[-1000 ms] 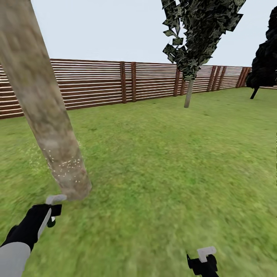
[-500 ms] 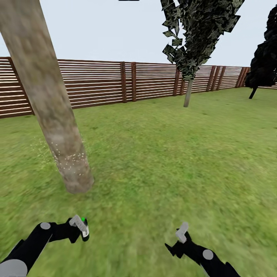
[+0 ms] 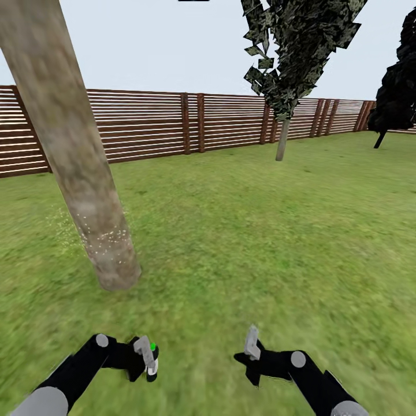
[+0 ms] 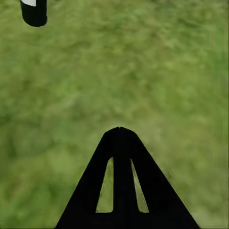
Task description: In the garden, pick up the pesticide atomizer on the floor and spray pesticide onto both trees until each tree trunk is fully covered.
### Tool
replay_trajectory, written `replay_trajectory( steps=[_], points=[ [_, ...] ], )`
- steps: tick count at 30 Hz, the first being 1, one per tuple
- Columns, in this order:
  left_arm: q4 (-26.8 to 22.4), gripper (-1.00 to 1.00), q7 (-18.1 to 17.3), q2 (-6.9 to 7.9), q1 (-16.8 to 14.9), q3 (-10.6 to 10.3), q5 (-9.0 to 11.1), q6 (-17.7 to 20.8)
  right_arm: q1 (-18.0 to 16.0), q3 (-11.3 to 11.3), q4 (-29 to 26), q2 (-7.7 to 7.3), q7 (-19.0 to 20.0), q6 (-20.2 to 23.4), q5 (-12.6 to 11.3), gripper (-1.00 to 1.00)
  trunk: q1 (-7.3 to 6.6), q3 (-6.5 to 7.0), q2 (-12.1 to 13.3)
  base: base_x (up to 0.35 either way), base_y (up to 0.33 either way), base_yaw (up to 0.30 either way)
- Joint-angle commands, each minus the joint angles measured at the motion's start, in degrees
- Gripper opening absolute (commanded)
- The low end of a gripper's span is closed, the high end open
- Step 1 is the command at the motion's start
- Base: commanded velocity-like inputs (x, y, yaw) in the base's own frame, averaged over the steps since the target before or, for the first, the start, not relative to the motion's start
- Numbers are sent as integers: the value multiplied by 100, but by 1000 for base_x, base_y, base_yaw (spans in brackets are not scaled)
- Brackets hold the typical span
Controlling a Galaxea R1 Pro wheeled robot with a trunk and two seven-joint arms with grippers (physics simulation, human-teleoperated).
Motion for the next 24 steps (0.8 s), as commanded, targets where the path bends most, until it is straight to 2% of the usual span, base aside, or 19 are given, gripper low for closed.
replay_trajectory(
  steps=[1, 2, 3, 5, 7, 9, 13, 19, 24],
  points=[
    [-10, -100, -74, -64, -12, -312, -18, 47, -2, 18, -69, 98, 70, -37, 68, -100, -1, -5, -2, 0, 0, 0],
    [-10, -100, -92, -131, -11, -421, -22, 42, -2, 21, -90, 169, 110, -39, 139, -100, -1, -5, -2, 0, 0, 0],
    [-10, -100, -99, -196, -9, -469, -26, 35, -3, 21, -98, 254, 227, -40, 307, -100, -1, -5, -2, 0, 0, 0],
    [-17, -100, -103, -280, -1, -500, -29, 20, -3, 22, -108, 419, 501, -35, 624, -100, -1, -5, -2, 0, 0, 0],
    [-19, -100, -103, -350, -3, -580, -79, 14, -3, 22, -122, 488, 573, -37, 712, -100, -1, -5, -2, 0, 0, 0],
    [-22, -100, -98, -385, -7, -794, -203, 7, -3, 21, -128, 552, 593, -40, 732, -100, -1, -5, -2, 0, 0, 0],
    [-21, -100, -93, -464, -2, -955, -263, -16, -3, 16, -231, 631, 598, -41, 735, -100, -1, -5, -2, 0, 0, 0],
    [-19, -100, -55, -533, 9, -968, -258, -63, -3, 13, -379, 673, 598, -41, 713, -100, -1, -5, -2, 0, 0, 0],
    [-11, -100, -34, -710, 10, -967, -282, -67, -3, 13, -524, 729, 595, -41, 711, -100, -1, -5, -2, 0, 0, 0]
  ],
)
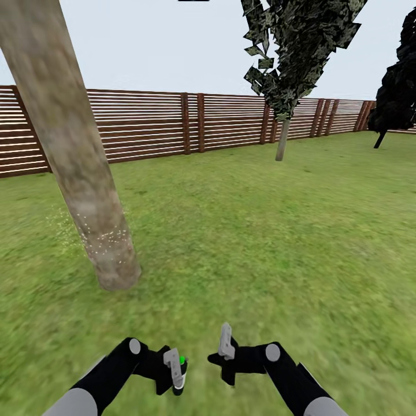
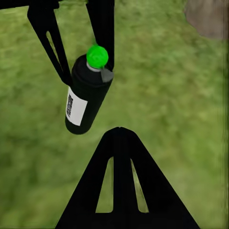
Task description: In the garden, pick up the pesticide atomizer on the floor and spray pesticide onto both trees until each tree trunk is fully covered.
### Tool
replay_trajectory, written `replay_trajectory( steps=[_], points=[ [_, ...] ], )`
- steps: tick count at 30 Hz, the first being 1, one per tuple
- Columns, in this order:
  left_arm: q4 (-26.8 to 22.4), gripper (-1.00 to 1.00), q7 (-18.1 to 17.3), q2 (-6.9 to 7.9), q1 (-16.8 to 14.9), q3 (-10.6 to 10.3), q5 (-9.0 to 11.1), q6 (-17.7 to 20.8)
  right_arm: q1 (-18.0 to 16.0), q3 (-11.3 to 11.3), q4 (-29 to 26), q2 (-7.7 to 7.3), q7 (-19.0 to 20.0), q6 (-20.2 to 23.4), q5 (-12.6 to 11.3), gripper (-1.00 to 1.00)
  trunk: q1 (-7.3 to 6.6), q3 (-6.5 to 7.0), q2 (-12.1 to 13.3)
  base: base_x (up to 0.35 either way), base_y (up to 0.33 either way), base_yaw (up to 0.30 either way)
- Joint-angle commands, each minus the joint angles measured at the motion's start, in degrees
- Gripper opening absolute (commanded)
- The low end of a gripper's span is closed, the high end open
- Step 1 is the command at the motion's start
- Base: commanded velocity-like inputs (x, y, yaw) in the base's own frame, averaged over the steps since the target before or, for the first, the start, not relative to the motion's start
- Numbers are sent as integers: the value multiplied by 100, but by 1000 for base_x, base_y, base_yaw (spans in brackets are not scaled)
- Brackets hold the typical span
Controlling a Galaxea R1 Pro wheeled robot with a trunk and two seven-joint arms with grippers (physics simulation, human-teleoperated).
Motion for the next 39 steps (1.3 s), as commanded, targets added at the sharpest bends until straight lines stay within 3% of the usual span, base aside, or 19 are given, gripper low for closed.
replay_trajectory(
  steps=[1, 4, 9, 15, 35, 39],
  points=[
    [-11, -100, -13, -16, -2, -18, -11, 18, -2, -7, -20, 3, 2, -32, 53, -100, -1, -5, -2, 0, 0, 0],
    [-11, -100, -9, -40, -2, -12, 10, 18, -2, -7, -33, 7, 0, -32, 53, -100, -1, -5, -2, 0, 0, 0],
    [-11, -100, -11, -242, -2, -10, -8, 18, -2, -7, -29, 56, -1, -32, 53, -100, -1, -5, -2, 0, 0, 0],
    [-11, -100, -11, -372, -1, -17, 2, 18, -2, -11, -27, 58, -1, -32, 57, -100, -1, -5, -2, 0, 0, 0],
    [-17, -100, -22, -587, -2, -18, 37, 5, -2, -33, 7, 49, -10, -32, 70, -100, -1, -5, -2, 0, 0, 0],
    [-12, -100, -23, -598, -2, -17, 45, -205, -2, -33, 9, 49, -10, -32, 70, -100, -1, -5, -2, 0, 0, 0]
  ],
)
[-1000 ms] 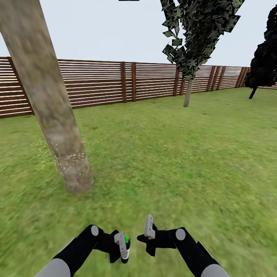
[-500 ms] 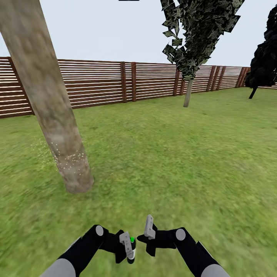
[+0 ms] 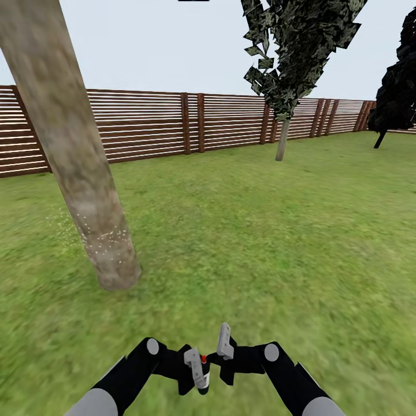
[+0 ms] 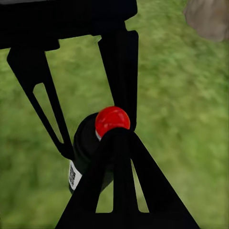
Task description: In the garden, pick up the pesticide atomizer on the floor and spray pesticide onto both trees until each tree trunk is fully covered.
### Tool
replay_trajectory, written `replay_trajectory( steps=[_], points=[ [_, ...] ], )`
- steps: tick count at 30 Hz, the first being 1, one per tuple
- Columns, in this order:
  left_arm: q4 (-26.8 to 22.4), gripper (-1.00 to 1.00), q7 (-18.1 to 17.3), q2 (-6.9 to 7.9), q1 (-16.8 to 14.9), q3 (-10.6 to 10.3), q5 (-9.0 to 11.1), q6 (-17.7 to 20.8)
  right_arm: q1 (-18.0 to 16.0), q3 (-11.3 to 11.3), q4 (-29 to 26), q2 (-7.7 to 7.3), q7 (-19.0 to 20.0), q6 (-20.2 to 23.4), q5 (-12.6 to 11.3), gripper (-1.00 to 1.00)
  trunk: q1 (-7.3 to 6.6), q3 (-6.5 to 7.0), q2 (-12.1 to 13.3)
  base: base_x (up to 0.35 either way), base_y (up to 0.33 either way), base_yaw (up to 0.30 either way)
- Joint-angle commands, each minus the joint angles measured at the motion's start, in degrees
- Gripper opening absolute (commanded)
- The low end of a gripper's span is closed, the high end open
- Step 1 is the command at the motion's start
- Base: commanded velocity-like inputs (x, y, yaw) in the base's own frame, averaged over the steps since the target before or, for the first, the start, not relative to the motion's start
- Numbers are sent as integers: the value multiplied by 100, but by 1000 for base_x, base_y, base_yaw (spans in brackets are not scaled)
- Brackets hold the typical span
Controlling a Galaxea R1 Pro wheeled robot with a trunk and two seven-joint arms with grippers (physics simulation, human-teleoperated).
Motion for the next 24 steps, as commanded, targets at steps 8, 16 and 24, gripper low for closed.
replay_trajectory(
  steps=[8, 16, 24],
  points=[
    [6, -100, -19, 29, -2, 25, -53, -29, -2, -6, -6, 2, 3, -32, 52, -100, -1, -5, -2, 0, 0, 0],
    [221, -100, -12, 723, 2, 53, -84, -27, -2, -8, -6, 2, 5, -32, 60, -100, -1, -5, -2, 0, 0, 0],
    [388, -100, 345, 1677, 44, 80, -43, -26, 0, -14, 26, -27, -44, -50, 65, 100, -1, -5, -2, 0, 0, 0]
  ],
)
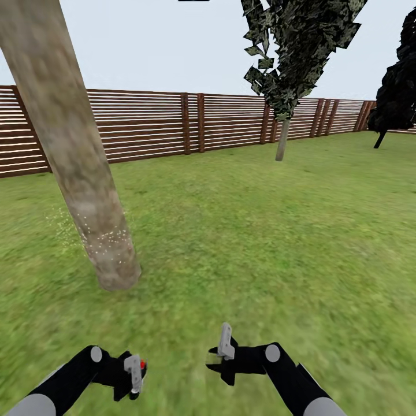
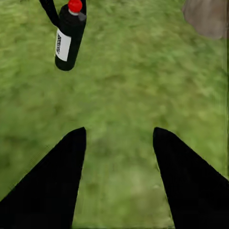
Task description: In the garden, pick up the pesticide atomizer on the floor and spray pesticide onto both trees until each tree trunk is fully covered.
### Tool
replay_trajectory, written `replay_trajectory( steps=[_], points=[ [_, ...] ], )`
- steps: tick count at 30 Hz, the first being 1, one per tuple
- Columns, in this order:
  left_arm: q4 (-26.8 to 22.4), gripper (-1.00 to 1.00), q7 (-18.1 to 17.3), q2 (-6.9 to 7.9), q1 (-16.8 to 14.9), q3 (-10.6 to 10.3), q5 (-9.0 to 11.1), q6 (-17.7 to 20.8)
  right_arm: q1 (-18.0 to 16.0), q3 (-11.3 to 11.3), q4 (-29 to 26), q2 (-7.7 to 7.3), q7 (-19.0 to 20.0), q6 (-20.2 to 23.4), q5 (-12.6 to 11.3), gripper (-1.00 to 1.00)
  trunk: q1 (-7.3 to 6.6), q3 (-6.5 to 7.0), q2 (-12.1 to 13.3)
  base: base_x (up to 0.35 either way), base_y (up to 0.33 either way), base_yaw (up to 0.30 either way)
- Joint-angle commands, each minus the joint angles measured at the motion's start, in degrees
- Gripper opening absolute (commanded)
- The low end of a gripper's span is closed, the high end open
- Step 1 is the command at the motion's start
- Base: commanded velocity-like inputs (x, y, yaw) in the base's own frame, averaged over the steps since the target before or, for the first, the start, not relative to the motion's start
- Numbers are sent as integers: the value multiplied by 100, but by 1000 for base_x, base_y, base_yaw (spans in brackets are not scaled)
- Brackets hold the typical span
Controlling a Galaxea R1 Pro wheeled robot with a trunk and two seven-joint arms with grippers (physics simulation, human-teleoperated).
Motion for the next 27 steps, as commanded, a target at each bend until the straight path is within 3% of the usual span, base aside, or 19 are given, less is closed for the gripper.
replay_trajectory(
  steps=[1, 2, 4, 5, 7, 9, 10, 11, 13, 15, 17, 20, 27],
  points=[
    [1, -100, 357, 31, 8, -3, 5, 3, 6, -14, -3, -12, -97, -36, 54, 100, -1, -5, -2, 0, 0, 0],
    [98, -100, 827, 37, 28, 92, 40, 10, 16, -22, 30, -27, -310, -38, 51, 100, -1, -5, -2, 0, 0, 0],
    [793, -100, 1859, -5, 88, 676, 428, -62, 27, -94, 520, -126, -1200, -39, 37, 100, -1, -5, -2, 0, 0, 0],
    [1238, -100, 2238, -13, 99, 1058, 787, -339, 34, -297, 1032, -165, -1871, -46, 34, 100, -1, -5, -2, 0, 0, 0],
    [2013, -100, 2782, -9, 136, 1611, 1532, -1222, 39, -983, 2175, -208, -3274, -127, 29, 100, -1, -5, -2, 0, 0, 0],
    [2453, -100, 3587, -7, 402, 1810, 2196, -1954, 40, -1651, 2983, -309, -4671, -632, 28, 100, -1, -5, -2, 0, 0, 0],
    [2555, -100, 4239, -20, 613, 1851, 2578, -2368, 92, -1869, 3292, -358, -5581, -1131, 22, 100, -1, -5, -2, 0, 0, 0],
    [2619, -100, 4663, -44, 772, 1868, 2835, -2737, 210, -1963, 3428, -383, -6311, -1543, 13, 100, -1, -5, -2, 0, 0, 0],
    [2669, -100, 4959, -88, 991, 1883, 3123, -3248, 390, -2013, 3490, -409, -7169, -1988, -178, 100, -1, -5, -2, 0, 0, 0],
    [2684, -100, 5048, -99, 1201, 1888, 3491, -3476, 454, -2011, 3502, -496, -7468, -2136, -770, 100, -1, -5, -2, 0, 0, 0],
    [2692, -100, 5064, -100, 1250, 1889, 3608, -3514, 465, -2006, 3513, -485, -7519, -2153, -922, 100, -1, -5, -2, 0, 0, 0],
    [2696, -100, 5071, -103, 1278, 1889, 3668, -3531, 471, -1996, 3554, -307, -7534, -2158, -954, 100, -1, -5, -2, 0, 0, 0],
    [2712, -100, 5072, -117, 1280, 1889, 3674, -3532, 478, -1995, 3582, -274, -7446, -2150, -980, 100, -1, -5, -2, 0, 0, 0]
  ],
)
